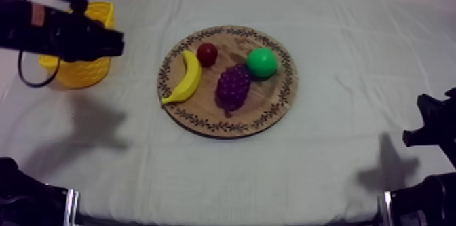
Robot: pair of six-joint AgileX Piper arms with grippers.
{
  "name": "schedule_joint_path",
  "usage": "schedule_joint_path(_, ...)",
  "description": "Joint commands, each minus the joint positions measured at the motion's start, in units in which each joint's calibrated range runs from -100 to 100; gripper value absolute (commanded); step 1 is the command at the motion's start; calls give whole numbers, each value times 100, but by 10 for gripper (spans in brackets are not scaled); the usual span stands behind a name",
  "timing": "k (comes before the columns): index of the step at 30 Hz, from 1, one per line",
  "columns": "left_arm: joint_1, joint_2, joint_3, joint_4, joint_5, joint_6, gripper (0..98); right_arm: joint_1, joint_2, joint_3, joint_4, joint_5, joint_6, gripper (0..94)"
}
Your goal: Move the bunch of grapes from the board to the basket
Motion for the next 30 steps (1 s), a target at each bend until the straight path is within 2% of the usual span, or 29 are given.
schedule_joint_path(1, 149, 717, -1008, -8, 406, 98, 0, -2, 0, -4, -2, 2, 1, 3)
schedule_joint_path(9, 397, 2146, -2540, 101, 1375, 388, 0, -2, 0, -4, -2, 2, 1, 3)
schedule_joint_path(20, 675, 3604, -3851, 219, 1590, 609, 0, -2, 0, -4, -2, 2, 1, 3)
schedule_joint_path(30, 783, 4352, -4711, 272, 2062, 917, 0, -2, 0, -4, -2, 2, 1, 3)
